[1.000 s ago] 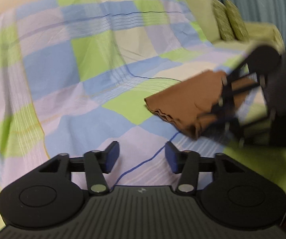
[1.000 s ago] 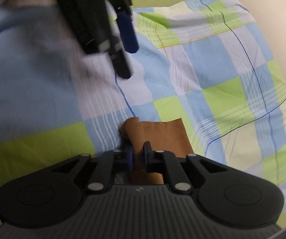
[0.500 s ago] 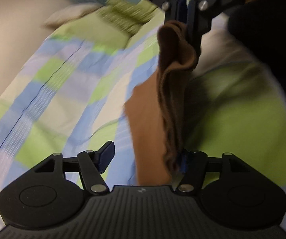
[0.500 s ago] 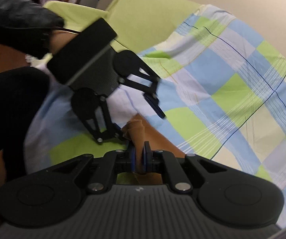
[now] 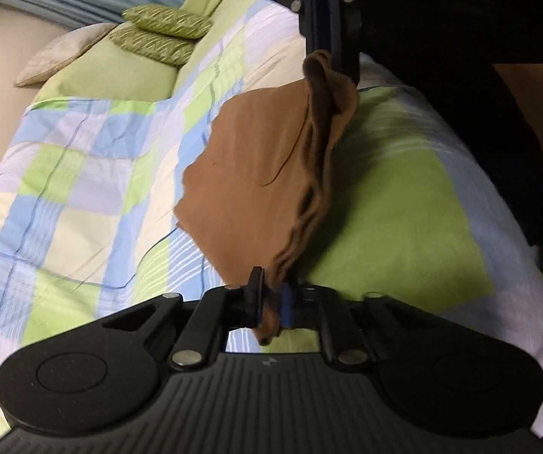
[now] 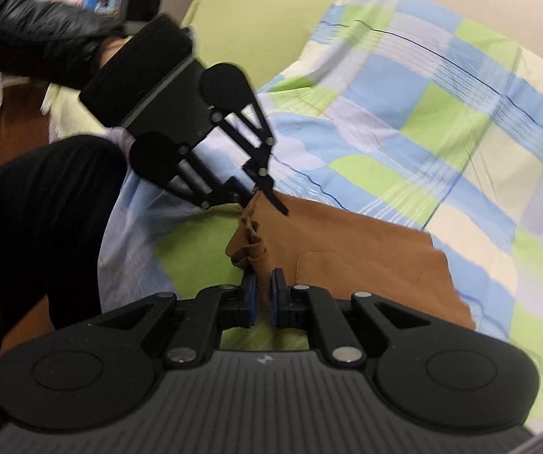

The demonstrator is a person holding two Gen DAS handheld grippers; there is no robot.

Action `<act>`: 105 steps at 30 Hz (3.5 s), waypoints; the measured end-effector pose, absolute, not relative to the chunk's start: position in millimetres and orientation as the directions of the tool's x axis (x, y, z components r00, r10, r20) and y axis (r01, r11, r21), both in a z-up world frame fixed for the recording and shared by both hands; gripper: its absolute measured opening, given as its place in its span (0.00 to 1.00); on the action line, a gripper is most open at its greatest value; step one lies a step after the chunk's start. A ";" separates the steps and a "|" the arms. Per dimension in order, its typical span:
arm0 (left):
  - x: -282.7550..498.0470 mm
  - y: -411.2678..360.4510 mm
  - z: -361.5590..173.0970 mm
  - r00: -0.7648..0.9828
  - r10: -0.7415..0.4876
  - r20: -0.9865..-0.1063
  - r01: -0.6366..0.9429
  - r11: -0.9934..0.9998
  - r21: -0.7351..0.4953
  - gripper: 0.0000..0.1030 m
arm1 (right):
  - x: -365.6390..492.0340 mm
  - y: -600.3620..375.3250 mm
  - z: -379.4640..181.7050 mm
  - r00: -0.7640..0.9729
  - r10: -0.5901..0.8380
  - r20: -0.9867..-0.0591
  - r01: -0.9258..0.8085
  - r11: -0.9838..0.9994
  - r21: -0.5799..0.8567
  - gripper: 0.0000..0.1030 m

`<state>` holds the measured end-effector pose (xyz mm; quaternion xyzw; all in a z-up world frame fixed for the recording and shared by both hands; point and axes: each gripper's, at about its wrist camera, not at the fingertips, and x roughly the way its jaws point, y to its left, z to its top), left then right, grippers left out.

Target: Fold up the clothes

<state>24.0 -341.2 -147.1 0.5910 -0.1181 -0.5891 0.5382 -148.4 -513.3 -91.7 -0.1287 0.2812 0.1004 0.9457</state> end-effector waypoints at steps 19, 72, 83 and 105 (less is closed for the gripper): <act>15.3 -348.8 -119.1 0.276 -0.769 -0.577 0.680 -0.269 0.683 0.58 | -165.6 -465.0 -125.5 0.836 -0.036 -0.547 -0.335 0.757 -0.561 0.46; 9.8 -392.0 -78.6 0.068 -0.742 -0.666 0.564 -0.523 0.640 0.06 | -165.9 -635.5 -135.9 0.957 0.101 -0.270 0.108 0.742 0.661 0.75; 36.2 -435.3 -40.7 0.008 -0.681 -0.732 0.546 -0.610 0.573 0.06 | -160.0 -624.1 -125.1 0.903 -0.175 -0.393 0.277 0.936 0.218 0.83; 64.7 -527.3 -34.4 -0.101 -0.473 -0.875 0.506 -0.782 0.364 0.07 | -142.7 -611.4 -87.3 0.943 -0.016 -0.333 0.108 0.960 0.257 0.61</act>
